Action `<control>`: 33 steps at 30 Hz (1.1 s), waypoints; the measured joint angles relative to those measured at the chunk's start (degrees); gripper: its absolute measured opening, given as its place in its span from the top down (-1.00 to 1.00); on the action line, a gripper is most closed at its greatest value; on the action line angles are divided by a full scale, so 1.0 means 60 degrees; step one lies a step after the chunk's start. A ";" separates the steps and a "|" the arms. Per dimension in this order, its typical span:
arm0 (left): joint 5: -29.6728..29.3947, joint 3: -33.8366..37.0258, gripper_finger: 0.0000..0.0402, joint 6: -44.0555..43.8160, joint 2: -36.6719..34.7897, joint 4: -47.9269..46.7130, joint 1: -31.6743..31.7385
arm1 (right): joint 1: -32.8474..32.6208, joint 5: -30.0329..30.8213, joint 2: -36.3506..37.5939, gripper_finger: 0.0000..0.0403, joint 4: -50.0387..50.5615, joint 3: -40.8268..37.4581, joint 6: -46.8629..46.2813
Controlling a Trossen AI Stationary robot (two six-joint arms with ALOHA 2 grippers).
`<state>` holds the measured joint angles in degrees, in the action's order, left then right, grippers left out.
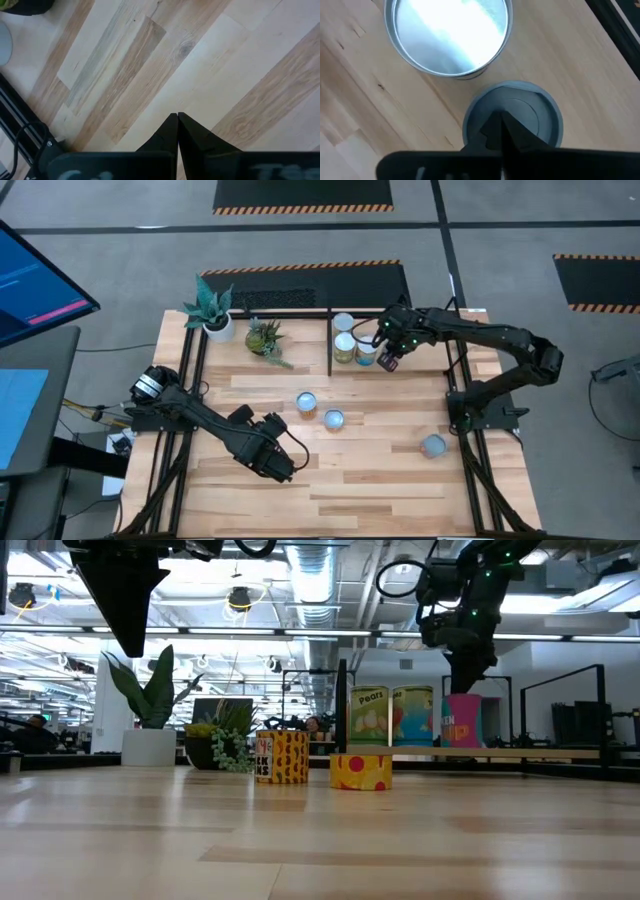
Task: Pick and place cans onto a shelf
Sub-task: Adjust the canned chicken soup on the shelf, then put the canned corn on the shelf
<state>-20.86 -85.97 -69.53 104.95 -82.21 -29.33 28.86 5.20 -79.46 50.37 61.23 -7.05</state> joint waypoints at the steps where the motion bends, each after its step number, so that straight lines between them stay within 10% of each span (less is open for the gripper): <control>1: 0.0000 0.0000 1.00 -0.0014 0.0002 0.0000 0.0002 | 0.0010 0.0011 0.0000 0.96 0.0001 0.0000 0.0000; 23: 0.0007 0.0000 1.00 -0.0023 0.0001 0.0068 -0.0002 | 0.0005 0.0137 0.0111 0.92 0.0019 0.0474 -0.0009; 33: -0.0441 0.0000 1.00 0.0095 0.0000 0.0073 -0.0002 | -0.1487 -0.0753 0.0665 0.92 0.4050 0.2707 -0.0937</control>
<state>-23.51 -85.97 -68.96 104.95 -81.78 -29.34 19.94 0.68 -75.47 74.67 77.47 -12.67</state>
